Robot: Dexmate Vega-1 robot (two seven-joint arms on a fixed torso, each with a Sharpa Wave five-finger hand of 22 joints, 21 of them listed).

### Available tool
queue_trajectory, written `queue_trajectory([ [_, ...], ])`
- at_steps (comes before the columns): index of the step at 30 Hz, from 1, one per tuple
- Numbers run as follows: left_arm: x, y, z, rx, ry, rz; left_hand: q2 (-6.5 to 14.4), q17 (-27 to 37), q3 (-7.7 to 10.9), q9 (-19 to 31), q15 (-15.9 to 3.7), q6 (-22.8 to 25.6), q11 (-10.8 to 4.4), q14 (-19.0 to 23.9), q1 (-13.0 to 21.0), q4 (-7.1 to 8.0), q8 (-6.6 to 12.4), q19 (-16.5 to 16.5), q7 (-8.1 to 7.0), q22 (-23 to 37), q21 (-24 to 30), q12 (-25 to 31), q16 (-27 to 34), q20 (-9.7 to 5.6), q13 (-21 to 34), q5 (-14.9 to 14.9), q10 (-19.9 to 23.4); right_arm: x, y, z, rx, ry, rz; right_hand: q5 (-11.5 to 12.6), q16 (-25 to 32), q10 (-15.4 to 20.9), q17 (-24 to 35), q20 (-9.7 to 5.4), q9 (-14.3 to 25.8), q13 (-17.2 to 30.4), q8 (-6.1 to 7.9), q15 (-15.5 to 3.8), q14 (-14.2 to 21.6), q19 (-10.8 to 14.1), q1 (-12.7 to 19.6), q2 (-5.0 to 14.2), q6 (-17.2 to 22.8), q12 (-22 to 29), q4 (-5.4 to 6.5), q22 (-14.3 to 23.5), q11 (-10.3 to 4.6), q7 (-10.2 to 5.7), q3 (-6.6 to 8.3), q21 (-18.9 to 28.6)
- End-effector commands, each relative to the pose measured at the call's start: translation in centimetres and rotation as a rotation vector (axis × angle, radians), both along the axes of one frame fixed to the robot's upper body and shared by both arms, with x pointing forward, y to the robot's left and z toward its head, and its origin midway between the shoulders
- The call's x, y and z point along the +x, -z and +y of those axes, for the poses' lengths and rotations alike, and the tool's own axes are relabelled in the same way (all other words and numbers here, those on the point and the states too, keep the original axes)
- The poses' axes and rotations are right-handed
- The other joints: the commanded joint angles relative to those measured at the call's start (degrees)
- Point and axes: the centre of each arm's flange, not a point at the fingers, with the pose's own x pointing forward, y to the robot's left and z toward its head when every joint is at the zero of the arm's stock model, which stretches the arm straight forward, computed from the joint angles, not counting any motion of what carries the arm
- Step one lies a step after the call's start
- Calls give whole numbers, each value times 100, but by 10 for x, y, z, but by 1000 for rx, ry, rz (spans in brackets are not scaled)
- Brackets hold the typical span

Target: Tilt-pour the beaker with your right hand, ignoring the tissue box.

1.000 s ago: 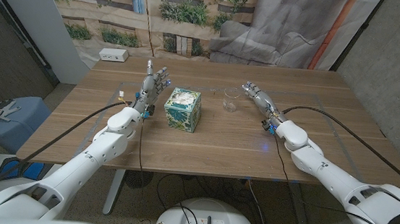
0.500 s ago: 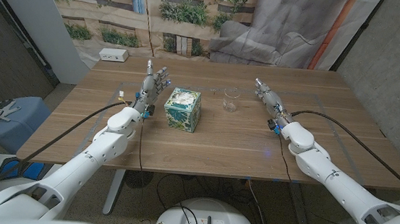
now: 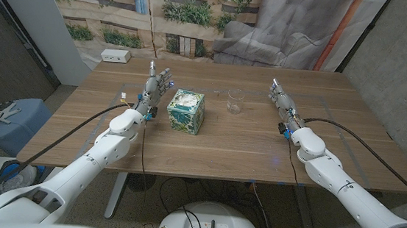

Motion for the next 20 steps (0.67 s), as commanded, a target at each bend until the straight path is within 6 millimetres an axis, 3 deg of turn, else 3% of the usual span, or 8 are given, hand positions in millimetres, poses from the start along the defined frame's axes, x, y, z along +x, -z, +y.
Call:
queue_trajectory([
  [1,0,0,0,0,0,0,145,31,-43,23,-4,33,-4,32,9,7,45,40,-34,18,42,33,24,-59,18,26,58,-10,7,-18,94,-3,35,31,30,79,8,-5,-2,-24,-24,-3,55,44,-94,3,58,43,75,-8,39,25,3,16],
  [12,0,0,0,0,0,0,144,31,-44,23,-1,33,-4,34,9,7,45,39,-37,18,41,33,25,-56,18,26,57,-9,9,-26,171,1,29,51,6,46,-12,-16,-4,-75,-85,-43,31,32,-202,31,27,5,123,-10,-12,-32,-33,-6],
  [20,0,0,0,0,0,0,145,31,-44,23,3,32,-3,34,10,7,44,40,-31,18,42,36,26,-55,18,27,64,-6,10,-16,156,16,60,67,8,98,-32,8,-5,-107,-91,-74,71,18,-251,53,86,9,142,-10,-55,-62,-48,-21],
])
